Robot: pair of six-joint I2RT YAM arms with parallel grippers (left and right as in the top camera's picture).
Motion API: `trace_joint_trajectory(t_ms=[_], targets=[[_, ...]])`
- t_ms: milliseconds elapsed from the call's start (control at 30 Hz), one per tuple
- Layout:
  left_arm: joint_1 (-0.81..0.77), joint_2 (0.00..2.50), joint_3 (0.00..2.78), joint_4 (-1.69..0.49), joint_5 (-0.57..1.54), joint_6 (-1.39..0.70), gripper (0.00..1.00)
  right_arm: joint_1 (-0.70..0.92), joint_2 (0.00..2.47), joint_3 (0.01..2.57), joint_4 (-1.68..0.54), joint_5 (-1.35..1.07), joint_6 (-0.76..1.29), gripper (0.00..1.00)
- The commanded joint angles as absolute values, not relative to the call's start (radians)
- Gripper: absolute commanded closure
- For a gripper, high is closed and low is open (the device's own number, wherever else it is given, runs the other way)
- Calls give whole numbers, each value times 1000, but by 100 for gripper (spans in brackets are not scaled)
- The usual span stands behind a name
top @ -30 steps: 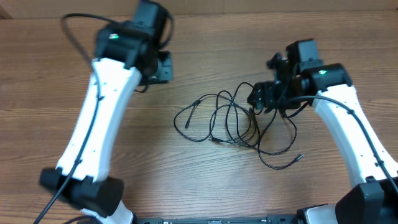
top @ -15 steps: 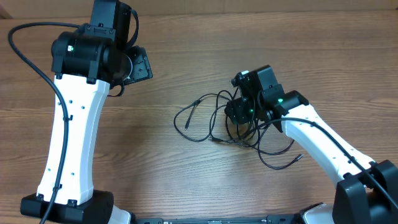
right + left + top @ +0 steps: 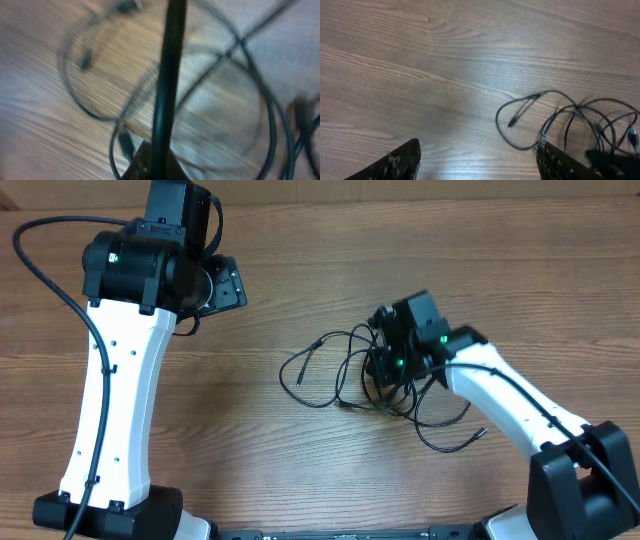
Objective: Untangle cables
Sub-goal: 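Lower the right gripper into the cable pile and grasp a strand, then lift the strand with the right gripper and pull it to the right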
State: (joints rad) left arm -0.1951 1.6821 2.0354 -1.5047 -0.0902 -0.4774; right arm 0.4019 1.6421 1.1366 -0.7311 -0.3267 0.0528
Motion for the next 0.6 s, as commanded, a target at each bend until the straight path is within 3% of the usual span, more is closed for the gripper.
trace_joint_trajectory(t_ms=[0,300,567], targets=[[-190,1681,2039,-1507,-88,-494,26,405,1608,1515,-880,-382,56,96],[-190,1681,2039,-1507,-88,-494,25,403,1608,2168,-987,-416,113,96],[-190,1681,2039,-1507,-88,-494,24,403,1604,2309,-831,-100,157,96]])
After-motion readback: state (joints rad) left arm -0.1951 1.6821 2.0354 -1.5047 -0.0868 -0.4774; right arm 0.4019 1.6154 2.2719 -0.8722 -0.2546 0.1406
